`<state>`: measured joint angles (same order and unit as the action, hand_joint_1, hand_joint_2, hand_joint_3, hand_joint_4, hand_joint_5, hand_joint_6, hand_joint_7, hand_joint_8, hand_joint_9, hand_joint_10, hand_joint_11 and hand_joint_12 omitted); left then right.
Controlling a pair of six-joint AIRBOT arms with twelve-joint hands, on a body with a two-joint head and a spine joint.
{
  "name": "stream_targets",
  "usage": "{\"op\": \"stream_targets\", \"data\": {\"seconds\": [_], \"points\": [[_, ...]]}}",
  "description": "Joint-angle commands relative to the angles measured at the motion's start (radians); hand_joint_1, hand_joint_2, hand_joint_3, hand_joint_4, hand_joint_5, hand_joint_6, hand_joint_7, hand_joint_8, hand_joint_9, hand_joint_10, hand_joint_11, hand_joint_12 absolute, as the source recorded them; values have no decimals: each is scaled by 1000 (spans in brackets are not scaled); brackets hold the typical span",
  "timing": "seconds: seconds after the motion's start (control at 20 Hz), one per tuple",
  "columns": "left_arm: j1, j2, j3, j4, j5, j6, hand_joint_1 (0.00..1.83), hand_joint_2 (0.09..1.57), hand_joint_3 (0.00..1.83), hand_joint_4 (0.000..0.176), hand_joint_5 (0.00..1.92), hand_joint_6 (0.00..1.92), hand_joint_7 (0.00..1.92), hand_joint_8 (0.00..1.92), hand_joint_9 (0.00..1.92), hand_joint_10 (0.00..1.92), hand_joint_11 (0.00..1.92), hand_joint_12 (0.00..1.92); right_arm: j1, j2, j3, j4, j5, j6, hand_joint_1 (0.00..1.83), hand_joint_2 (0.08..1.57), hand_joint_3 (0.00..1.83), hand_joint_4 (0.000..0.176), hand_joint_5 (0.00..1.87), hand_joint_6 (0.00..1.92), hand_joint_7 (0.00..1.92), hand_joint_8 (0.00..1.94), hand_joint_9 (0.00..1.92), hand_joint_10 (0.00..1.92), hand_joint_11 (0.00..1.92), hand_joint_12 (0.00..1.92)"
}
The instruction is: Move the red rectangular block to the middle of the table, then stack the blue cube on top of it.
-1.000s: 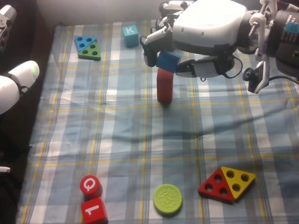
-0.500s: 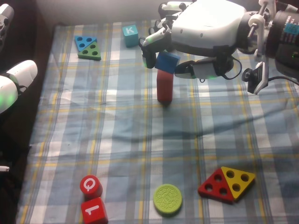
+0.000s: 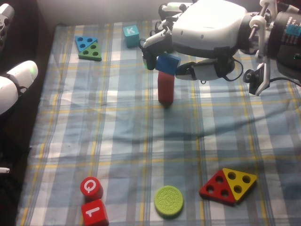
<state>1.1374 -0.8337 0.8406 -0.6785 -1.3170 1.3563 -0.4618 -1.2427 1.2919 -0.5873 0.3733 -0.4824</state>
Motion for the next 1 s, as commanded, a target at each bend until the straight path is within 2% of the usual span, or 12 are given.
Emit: {"op": "stream_targets", "data": {"seconds": [0.0,0.1,0.15,0.3,0.45,0.5,0.55,0.65,0.7,0.8,0.85,0.95], "points": [[-7,-2,6,27,-123,-10,897,1403,1,54,50,1,0,0,0,0,0,0,14,-2,-1,21,100,-1,1133,1255,0,27,719,1339,743,1413,417,1187,0,1664],[-7,-2,6,27,-123,-10,902,1400,0,57,52,2,0,0,0,0,0,0,14,-2,-1,22,99,-1,1137,1248,0,28,736,1323,748,1398,451,1164,0,1718],[-7,-2,6,27,-123,-10,927,1399,0,42,52,2,0,0,0,0,0,0,14,-2,-1,22,99,-1,1142,1239,1,33,759,1310,753,1368,462,1094,0,1706],[-7,-2,6,27,-123,-11,891,1399,0,57,55,2,0,0,0,0,0,0,14,-2,-1,22,99,-1,1145,1230,0,34,774,1285,766,1349,479,1096,20,1754],[-7,-2,6,27,-124,-11,891,1402,1,44,57,2,0,0,0,0,0,0,14,-3,0,22,97,-1,1137,1243,0,27,742,1406,752,1286,483,838,0,1573],[-7,-2,6,27,-124,-11,893,1402,1,46,54,1,0,0,0,0,0,0,14,-3,0,22,97,-1,1025,1237,0,3,748,1347,718,747,483,721,0,1525],[-7,-2,6,27,-124,-11,895,1401,1,53,53,0,0,0,0,0,0,0,14,-3,0,22,97,-1,996,1237,0,0,745,1340,813,284,492,641,0,1526],[-7,-2,7,27,-124,-12,898,1401,0,63,51,0,0,0,0,0,0,0,11,-10,2,22,92,-1,977,1244,1,19,729,1363,861,128,494,596,0,1500],[-7,-2,7,27,-124,-12,898,1404,2,52,50,0,0,0,0,0,0,0,11,-10,2,22,92,-1,967,1247,1,33,724,1371,838,93,477,571,0,1441],[-7,-2,7,27,-124,-12,895,1402,1,54,55,2,0,0,0,0,0,0,11,-10,2,22,92,-1,965,1244,0,42,726,1368,816,43,489,522,0,1474],[-7,-2,7,27,-124,-12,906,1404,1,51,52,0,0,0,0,0,0,0,11,-10,2,22,92,-1,976,1171,0,0,603,781,825,32,513,503,0,1428],[-7,-2,7,27,-124,-12,912,1405,1,48,52,0,0,0,0,0,0,0,11,-9,2,22,92,-1,977,1145,0,0,699,295,823,9,524,396,0,1342]]}}
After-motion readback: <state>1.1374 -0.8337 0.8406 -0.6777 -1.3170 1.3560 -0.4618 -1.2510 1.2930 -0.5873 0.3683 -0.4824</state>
